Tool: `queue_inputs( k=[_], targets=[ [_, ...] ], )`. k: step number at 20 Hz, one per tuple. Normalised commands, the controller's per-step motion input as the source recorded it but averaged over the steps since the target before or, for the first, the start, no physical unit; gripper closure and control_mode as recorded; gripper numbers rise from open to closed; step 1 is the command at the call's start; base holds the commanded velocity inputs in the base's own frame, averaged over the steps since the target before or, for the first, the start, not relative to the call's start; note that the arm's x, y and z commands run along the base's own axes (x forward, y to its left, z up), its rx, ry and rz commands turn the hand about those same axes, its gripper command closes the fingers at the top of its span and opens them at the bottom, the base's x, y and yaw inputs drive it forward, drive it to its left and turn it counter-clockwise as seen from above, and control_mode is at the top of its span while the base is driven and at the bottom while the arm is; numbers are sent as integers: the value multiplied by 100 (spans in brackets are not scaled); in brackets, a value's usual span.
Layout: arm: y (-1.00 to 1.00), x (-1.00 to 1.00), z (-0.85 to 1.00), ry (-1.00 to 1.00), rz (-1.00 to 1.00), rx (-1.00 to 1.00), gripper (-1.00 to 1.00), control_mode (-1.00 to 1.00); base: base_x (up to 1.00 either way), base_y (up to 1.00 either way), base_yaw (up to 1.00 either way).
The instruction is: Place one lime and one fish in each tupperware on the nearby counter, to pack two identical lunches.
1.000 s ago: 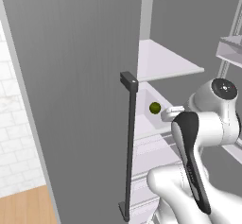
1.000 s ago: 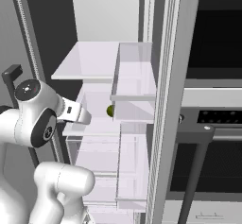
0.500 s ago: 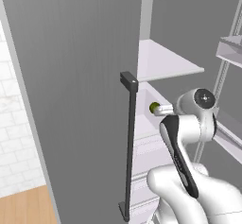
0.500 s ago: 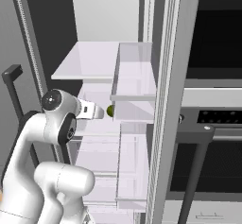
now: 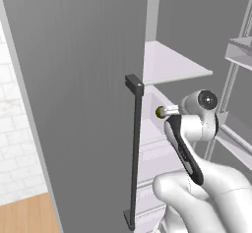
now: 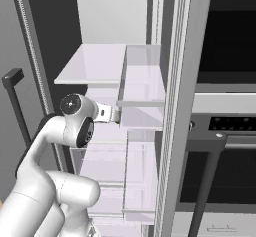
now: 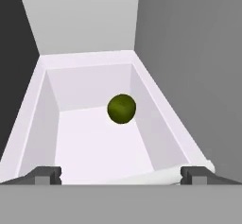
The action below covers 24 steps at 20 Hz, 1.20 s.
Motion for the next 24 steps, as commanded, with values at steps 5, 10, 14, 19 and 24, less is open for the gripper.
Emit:
queue_inputs(
  k=[5, 10, 14, 19, 24],
  targets=[
    [-3, 24, -17, 1, 0, 0, -100, -100, 0, 0, 0],
    [0, 31, -10, 0, 0, 0, -100, -100, 0, 0, 0],
    [0, 43, -36, 0, 0, 0, -100, -100, 0, 0, 0],
    [-4, 54, -26, 5, 0, 0, -100, -100, 0, 0, 0],
    [-2, 35, -10, 11, 0, 0, -100, -100, 0, 0, 0]
  ],
)
